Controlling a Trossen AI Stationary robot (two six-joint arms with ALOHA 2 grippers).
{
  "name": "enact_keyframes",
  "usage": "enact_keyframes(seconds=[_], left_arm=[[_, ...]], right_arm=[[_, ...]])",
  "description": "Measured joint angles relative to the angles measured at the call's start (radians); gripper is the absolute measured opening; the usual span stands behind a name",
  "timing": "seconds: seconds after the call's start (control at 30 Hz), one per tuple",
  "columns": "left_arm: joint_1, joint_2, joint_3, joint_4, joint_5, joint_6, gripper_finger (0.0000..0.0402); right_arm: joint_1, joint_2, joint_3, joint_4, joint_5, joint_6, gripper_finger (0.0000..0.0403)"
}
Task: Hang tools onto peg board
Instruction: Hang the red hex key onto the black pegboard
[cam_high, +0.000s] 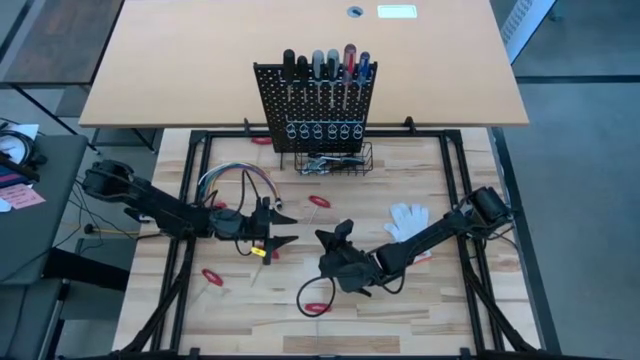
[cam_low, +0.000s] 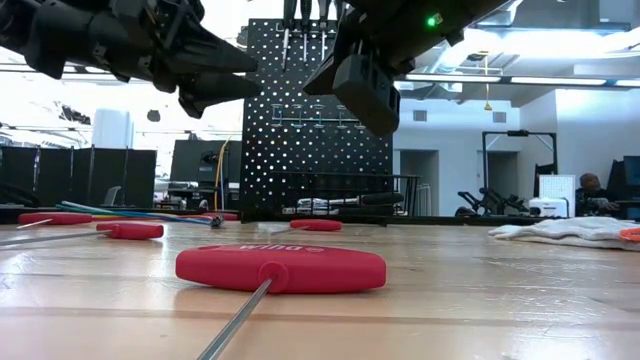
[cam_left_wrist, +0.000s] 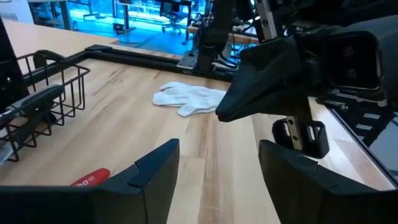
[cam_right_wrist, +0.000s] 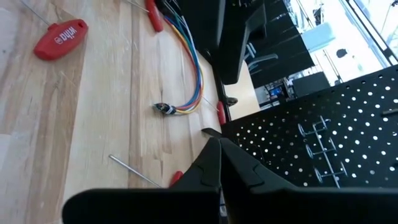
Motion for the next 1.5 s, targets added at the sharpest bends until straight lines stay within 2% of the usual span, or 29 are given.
enact_keyframes(seconds=[0.2, 0.3, 0.47, 0.6, 0.7, 0.8, 0.9, 1.0, 1.17, 1.3, 1.5], left_arm=[[-0.002, 0.000, 0.000, -0.027, 0.000, 0.000, 0.0212], [-0.002, 0.000, 0.000, -0.072, -0.001, 0.000, 0.0212], [-0.001, 0.000, 0.000, -0.191, -0.052, -0.027, 0.0211], [-0.001, 0.000, 0.000, -0.272, -0.094, -0.027, 0.0211], [0.005, 0.000, 0.000, -0.306, -0.102, -0.018, 0.0211], [0.013, 0.000, 0.000, -0.339, -0.103, -0.015, 0.0211], [0.019, 0.000, 0.000, -0.365, -0.104, -0.015, 0.0211], [0.019, 0.000, 0.000, -0.367, -0.104, -0.015, 0.0211], [0.019, 0.000, 0.000, -0.371, -0.103, -0.015, 0.0211], [0.019, 0.000, 0.000, -0.370, -0.103, -0.003, 0.0211], [0.019, 0.000, 0.000, -0.366, -0.103, -0.001, 0.0211]], right_arm=[[0.000, 0.000, 0.000, -0.002, 0.000, 0.018, 0.0006], [-0.009, -0.002, 0.000, -0.052, -0.026, 0.118, 0.0007], [-0.102, -0.002, 0.000, -0.235, -0.256, 0.420, 0.0016], [-0.231, -0.002, 0.000, -0.303, -0.498, 0.584, 0.0062], [-0.333, -0.002, 0.000, -0.304, -0.684, 0.618, 0.0114], [-0.422, -0.002, -0.001, -0.309, -0.787, 0.615, 0.0168], [-0.494, -0.002, -0.042, -0.240, -0.878, 0.615, 0.0213], [-0.539, -0.002, -0.082, -0.217, -0.892, 0.618, 0.0241], [-0.560, -0.002, -0.146, -0.131, -0.934, 0.587, 0.0248], [-0.558, -0.002, -0.192, -0.069, -0.941, 0.586, 0.0239], [-0.565, 0.046, -0.194, -0.007, -0.951, 0.579, 0.0202]])
